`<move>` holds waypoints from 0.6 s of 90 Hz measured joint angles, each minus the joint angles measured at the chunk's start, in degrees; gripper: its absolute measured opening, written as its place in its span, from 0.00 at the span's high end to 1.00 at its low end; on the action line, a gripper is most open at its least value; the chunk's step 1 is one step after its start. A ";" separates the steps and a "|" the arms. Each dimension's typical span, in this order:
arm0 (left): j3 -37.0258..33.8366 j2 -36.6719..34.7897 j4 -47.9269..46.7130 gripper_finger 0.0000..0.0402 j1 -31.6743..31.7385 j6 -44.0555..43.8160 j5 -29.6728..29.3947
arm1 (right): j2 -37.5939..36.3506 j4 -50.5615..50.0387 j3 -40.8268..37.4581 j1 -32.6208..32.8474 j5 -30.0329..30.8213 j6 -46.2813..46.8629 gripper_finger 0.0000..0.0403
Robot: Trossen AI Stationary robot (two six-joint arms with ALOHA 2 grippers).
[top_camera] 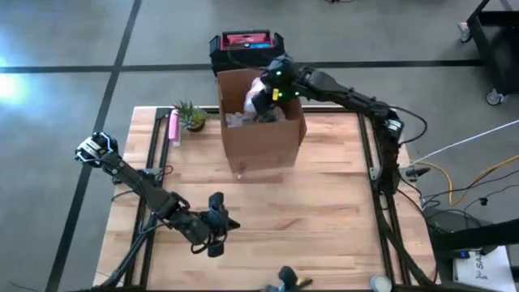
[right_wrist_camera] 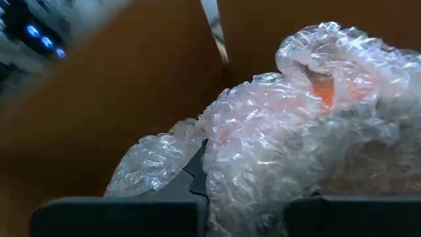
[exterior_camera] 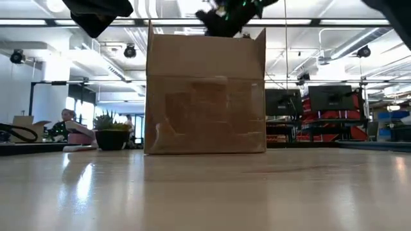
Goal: Wrap mug
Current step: Put the wrapped orange mug into the cardboard box
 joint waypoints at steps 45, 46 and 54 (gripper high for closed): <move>-0.39 0.21 0.07 1.00 -0.17 -0.25 1.95 | 9.84 1.70 0.37 1.26 -0.11 1.01 0.74; -0.39 0.22 0.06 1.00 -0.17 -0.25 1.95 | 9.92 1.81 0.35 1.24 -0.12 1.06 0.73; -0.39 0.31 -0.02 1.00 -0.17 -0.26 1.95 | 10.55 2.11 0.30 1.47 -0.05 1.28 0.64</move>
